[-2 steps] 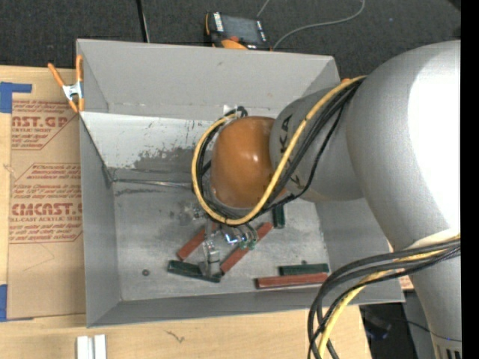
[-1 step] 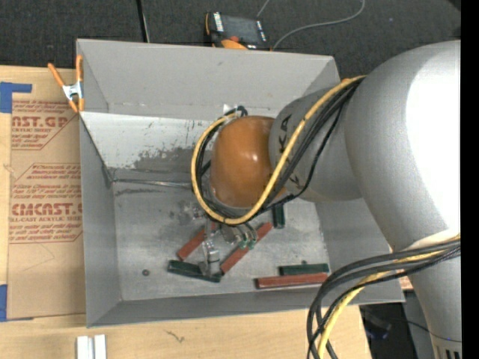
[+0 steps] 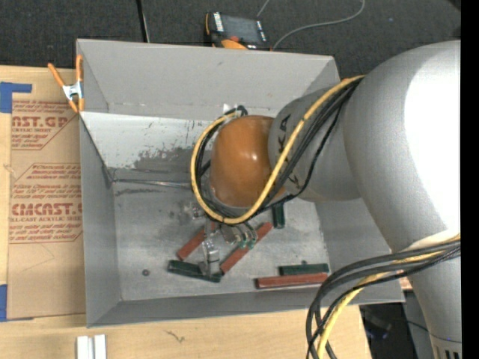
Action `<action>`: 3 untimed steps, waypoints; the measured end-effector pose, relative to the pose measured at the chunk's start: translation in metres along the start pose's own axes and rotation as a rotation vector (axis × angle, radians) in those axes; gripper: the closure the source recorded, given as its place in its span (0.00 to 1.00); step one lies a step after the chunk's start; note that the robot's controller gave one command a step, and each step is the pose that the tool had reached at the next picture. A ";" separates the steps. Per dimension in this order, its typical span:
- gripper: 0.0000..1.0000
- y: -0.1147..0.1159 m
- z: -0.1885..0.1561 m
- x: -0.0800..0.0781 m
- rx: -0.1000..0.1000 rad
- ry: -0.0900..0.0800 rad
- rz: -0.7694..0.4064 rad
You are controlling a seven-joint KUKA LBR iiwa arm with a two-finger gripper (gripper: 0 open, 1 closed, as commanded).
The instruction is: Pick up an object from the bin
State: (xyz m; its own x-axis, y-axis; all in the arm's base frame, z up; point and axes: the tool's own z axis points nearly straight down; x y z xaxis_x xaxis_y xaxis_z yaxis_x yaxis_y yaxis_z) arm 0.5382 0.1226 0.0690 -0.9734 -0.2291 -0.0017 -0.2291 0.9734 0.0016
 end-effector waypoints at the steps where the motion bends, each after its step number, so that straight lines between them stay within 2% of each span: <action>1: 1.00 0.000 -0.001 -0.001 0.000 -0.002 0.000; 2: 1.00 0.001 -0.041 -0.002 0.001 -0.003 0.000; 3: 1.00 0.001 -0.134 -0.004 0.002 -0.009 0.000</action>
Offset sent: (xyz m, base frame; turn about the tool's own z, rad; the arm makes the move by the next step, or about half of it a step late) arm 0.0000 0.0000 0.0000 0.0000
